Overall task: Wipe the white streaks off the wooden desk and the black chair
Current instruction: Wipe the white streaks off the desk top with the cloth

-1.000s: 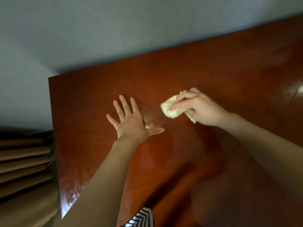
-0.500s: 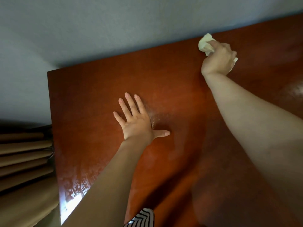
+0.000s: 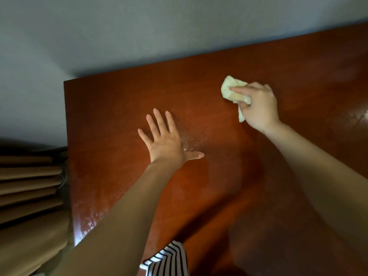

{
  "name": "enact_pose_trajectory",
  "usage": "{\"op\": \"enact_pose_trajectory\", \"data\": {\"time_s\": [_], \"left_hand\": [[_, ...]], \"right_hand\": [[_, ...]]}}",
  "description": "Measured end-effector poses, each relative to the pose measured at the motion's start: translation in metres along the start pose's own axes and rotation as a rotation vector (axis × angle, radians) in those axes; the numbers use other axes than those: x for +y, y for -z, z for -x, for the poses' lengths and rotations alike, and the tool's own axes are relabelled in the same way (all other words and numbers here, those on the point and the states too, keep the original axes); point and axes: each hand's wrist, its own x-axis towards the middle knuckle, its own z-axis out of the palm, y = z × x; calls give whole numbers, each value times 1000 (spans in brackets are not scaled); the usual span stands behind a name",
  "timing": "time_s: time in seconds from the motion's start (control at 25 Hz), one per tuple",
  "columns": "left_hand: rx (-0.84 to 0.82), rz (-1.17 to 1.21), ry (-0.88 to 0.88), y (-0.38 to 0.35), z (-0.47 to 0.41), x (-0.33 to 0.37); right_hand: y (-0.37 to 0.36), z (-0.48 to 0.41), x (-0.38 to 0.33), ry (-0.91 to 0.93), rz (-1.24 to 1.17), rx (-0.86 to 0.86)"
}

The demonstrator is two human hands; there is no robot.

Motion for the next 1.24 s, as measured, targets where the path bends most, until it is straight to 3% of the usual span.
{"op": "enact_pose_trajectory", "data": {"time_s": [0.24, 0.6, 1.08, 1.24], "left_hand": [[111, 109, -26, -28, 39, -14], [139, 159, 151, -73, 118, -82], [135, 379, 393, -162, 255, -158], [91, 508, 384, -192, 287, -175]], "right_hand": [[-3, 52, -39, 70, -50, -143], [-16, 109, -100, 137, -16, -305], [-34, 232, -177, 304, 63, -492], [-41, 286, -198, 330, 55, -499]]}}
